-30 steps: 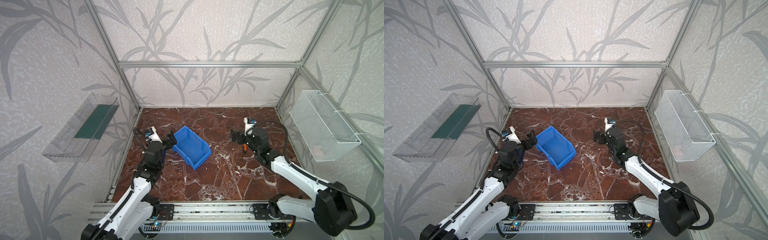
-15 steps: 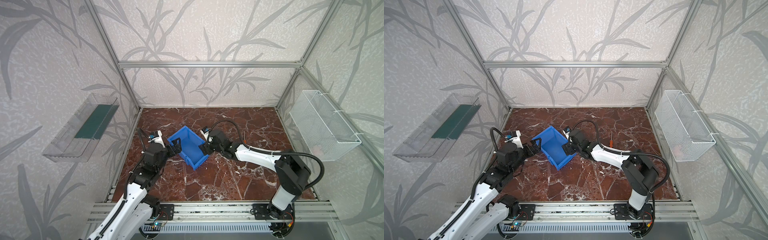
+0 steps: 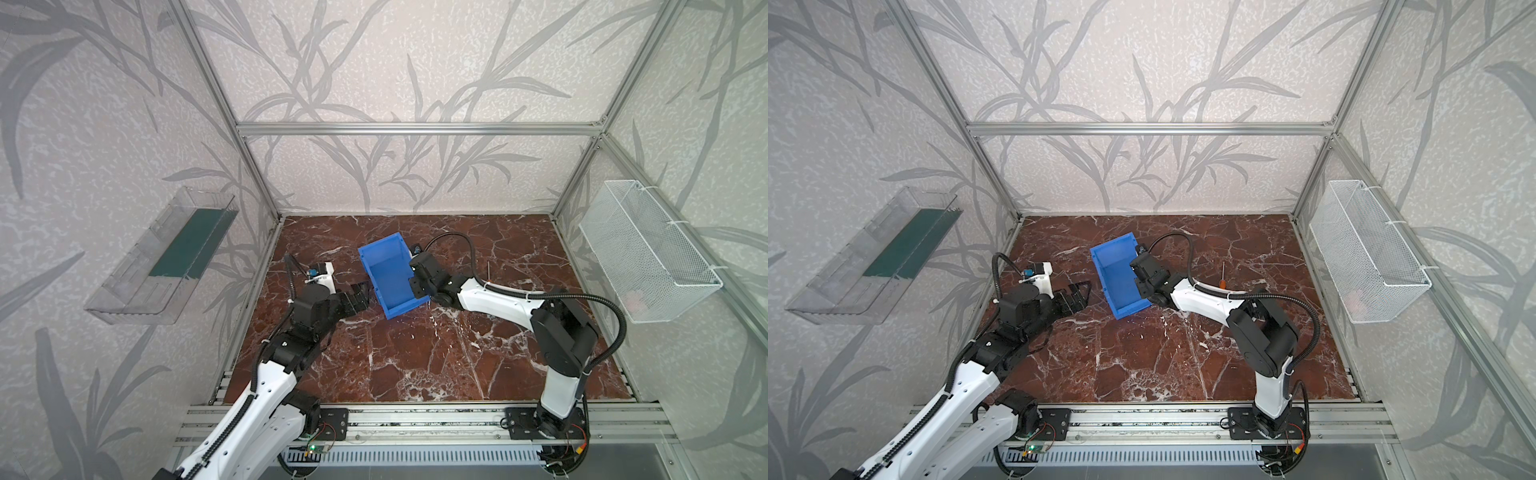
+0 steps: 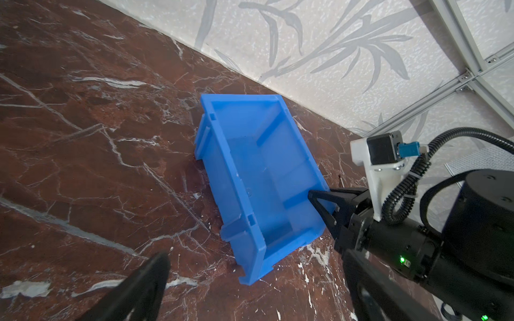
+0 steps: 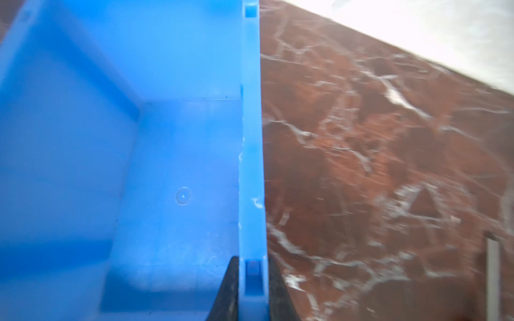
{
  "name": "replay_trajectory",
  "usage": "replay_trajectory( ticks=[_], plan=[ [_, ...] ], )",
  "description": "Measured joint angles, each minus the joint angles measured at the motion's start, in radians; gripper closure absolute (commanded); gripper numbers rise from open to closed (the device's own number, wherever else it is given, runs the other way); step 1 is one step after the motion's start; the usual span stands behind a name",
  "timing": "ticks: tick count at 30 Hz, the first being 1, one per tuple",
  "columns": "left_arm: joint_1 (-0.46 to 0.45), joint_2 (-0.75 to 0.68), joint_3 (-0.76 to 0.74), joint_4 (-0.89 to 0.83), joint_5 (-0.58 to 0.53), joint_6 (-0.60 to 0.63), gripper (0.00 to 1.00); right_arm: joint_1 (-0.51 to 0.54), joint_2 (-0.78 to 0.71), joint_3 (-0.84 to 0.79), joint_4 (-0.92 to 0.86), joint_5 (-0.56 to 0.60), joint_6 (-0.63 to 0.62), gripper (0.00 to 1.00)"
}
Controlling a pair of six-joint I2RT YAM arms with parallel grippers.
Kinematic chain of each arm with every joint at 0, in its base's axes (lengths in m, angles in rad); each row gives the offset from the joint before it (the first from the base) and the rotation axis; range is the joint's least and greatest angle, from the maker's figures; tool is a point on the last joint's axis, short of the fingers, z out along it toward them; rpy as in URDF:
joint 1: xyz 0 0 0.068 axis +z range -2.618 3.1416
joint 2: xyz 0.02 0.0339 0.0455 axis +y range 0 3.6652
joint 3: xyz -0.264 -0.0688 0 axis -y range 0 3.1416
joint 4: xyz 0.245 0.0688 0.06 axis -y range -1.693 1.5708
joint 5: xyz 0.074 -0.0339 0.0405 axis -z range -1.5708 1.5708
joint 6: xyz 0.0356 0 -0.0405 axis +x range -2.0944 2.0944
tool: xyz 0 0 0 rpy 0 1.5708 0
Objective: Put the screwdriver in the bin
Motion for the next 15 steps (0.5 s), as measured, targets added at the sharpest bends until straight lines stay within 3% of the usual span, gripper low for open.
replay_trajectory(
  ticks=[3,8,14,15],
  plan=[
    [-0.011,0.029,0.01,0.018,0.022,0.0,0.01,-0.048,-0.035,-0.039,-0.008,0.021,0.01,0.9],
    [-0.053,0.105,0.029,0.064,0.038,-0.004,0.01,-0.101,-0.072,-0.073,-0.07,0.075,-0.002,0.7],
    [-0.156,0.194,0.096,0.086,0.04,0.003,0.01,-0.147,-0.185,-0.156,-0.181,0.071,0.003,0.33],
    [-0.175,0.205,0.108,0.089,0.037,0.008,0.01,-0.16,-0.229,-0.175,-0.191,0.057,0.014,0.32]
  ],
)
